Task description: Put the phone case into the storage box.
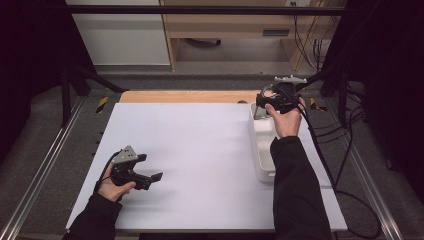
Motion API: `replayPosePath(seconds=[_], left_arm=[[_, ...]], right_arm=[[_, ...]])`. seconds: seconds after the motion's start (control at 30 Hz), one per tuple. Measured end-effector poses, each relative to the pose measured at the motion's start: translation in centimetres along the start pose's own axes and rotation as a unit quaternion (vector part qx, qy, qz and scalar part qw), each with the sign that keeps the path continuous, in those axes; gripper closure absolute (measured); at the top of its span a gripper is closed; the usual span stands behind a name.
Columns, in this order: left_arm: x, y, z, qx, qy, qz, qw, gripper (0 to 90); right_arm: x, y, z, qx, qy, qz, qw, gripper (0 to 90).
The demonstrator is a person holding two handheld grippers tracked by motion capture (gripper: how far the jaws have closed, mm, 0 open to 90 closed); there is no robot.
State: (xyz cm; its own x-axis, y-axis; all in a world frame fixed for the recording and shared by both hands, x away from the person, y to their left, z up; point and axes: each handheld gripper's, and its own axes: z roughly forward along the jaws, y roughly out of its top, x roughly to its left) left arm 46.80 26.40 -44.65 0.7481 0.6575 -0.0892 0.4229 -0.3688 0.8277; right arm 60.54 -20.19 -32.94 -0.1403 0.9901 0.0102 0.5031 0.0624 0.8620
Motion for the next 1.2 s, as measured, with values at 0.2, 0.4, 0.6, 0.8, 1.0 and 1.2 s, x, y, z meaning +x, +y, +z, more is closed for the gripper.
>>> replayPosePath(seconds=[0.2, 0.4, 0.6, 0.8, 1.0, 1.2], left_arm=[[0.0, 0.0, 0.0, -0.002, 0.000, 0.000, 1.0000, 1.6], [0.0, 0.0, 0.1, 0.002, -0.002, 0.002, 1.0000, 1.6], [-0.1, 0.0, 0.2, 0.003, -0.002, 0.004, 1.0000, 1.6], [-0.1, 0.0, 0.2, 0.004, -0.002, 0.005, 1.0000, 1.6], [-0.2, 0.0, 0.3, 0.006, -0.003, 0.007, 1.0000, 1.7], [-0.2, 0.0, 0.3, 0.007, -0.003, 0.007, 0.9999, 1.6]], right_arm=[[0.0, -0.3, 1.5, 0.017, -0.012, 0.007, 0.9998, 11.4], [0.0, -0.7, 2.8, 0.031, -0.021, 0.013, 0.9992, 11.5], [-0.1, -1.3, 4.0, 0.044, -0.028, 0.019, 0.9985, 11.4], [-0.2, -1.8, 4.7, 0.056, -0.032, 0.027, 0.9976, 11.4], [0.1, -2.3, 5.4, 0.063, -0.037, 0.023, 0.9971, 11.4], [0.2, -2.5, 5.8, 0.071, -0.043, 0.025, 0.9962, 11.4]])
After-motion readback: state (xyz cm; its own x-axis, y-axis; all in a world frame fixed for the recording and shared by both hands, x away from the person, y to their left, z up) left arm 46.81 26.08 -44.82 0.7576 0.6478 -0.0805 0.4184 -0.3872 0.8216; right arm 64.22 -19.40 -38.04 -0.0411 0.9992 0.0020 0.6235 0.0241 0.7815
